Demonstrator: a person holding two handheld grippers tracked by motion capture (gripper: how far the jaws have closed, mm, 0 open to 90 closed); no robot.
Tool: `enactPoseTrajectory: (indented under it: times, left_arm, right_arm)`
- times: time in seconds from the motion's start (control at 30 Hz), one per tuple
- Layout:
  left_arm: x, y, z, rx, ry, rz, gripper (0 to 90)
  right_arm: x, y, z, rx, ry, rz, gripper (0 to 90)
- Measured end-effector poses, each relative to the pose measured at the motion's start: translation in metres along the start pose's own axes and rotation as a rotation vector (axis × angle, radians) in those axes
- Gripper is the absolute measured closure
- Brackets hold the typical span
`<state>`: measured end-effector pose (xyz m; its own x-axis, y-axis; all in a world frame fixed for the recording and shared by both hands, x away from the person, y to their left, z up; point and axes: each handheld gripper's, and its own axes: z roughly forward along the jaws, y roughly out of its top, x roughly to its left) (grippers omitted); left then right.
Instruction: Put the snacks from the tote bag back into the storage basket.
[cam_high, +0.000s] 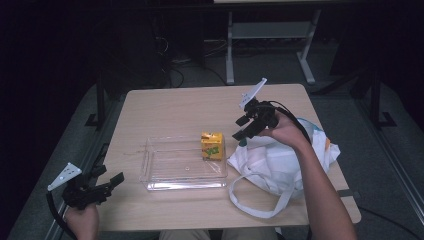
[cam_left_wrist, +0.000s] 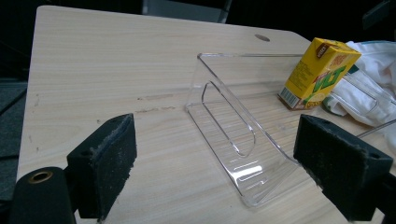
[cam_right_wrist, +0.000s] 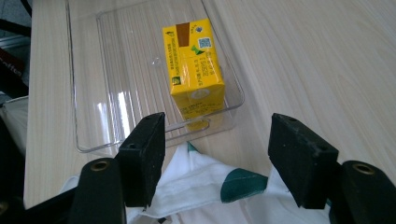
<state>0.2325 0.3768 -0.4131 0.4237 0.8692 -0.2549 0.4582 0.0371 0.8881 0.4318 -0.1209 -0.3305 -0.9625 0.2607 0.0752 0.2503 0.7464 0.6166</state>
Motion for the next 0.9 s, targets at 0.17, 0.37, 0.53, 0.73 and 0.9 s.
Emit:
enactPoseTrajectory:
  times: [0.17,0.37,0.53,0.73,0.9]
  left_arm:
    - [0.000,0.000,0.000,0.001,-0.001,0.002,12.7]
    - [0.000,0.000,0.001,0.001,-0.001,0.001,12.7]
    - [0.000,0.000,0.001,0.000,-0.001,0.000,12.7]
    - [-0.001,0.000,0.001,0.005,-0.001,0.005,12.7]
    - [-0.001,0.000,0.001,0.006,-0.001,0.005,12.7]
  right_arm:
    - [0.000,-0.006,-0.003,0.009,-0.006,0.022,35.1]
    - [0.002,-0.009,-0.012,-0.002,-0.023,0.029,35.1]
    - [0.003,-0.012,-0.017,0.001,-0.029,0.040,34.8]
    - [0.004,-0.021,-0.022,-0.016,-0.039,0.043,34.8]
    - [0.004,-0.029,-0.025,-0.019,-0.042,0.065,34.7]
